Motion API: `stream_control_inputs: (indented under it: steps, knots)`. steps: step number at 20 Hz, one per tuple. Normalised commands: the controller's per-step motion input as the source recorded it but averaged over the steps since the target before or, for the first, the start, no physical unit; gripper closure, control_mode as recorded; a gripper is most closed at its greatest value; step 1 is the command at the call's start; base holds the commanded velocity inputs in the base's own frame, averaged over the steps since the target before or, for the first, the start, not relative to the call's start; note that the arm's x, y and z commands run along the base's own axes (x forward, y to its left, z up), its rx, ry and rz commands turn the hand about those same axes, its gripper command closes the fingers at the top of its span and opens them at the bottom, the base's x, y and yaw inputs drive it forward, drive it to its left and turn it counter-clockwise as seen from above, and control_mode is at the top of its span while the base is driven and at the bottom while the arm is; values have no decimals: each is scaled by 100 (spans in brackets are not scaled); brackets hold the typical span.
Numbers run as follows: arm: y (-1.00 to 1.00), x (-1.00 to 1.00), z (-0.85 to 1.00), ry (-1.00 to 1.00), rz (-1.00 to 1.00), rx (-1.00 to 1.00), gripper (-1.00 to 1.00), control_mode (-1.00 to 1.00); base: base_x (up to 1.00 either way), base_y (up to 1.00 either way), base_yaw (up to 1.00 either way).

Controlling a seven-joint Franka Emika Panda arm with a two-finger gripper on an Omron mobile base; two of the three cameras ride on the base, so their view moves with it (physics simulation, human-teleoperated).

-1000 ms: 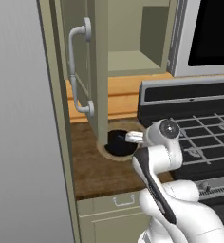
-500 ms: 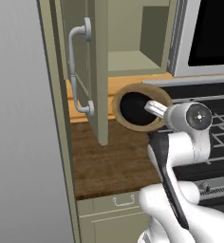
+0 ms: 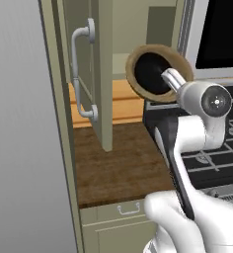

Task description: Pick up the bowls on the counter and stack them on top of one another in the open cabinet. Place the smaller bowl on top of the larger bowl.

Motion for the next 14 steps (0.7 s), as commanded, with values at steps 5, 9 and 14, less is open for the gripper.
stream_control_inputs:
  steps: [5, 9, 14]
  knots:
    - [7, 43, 73, 30, 5, 3, 100, -100, 0, 0, 0]
    - [31, 11, -6, 1, 7, -7, 100, -100, 0, 0, 0]
    - [22, 52, -7, 0, 0, -4, 100, -100, 0, 0, 0]
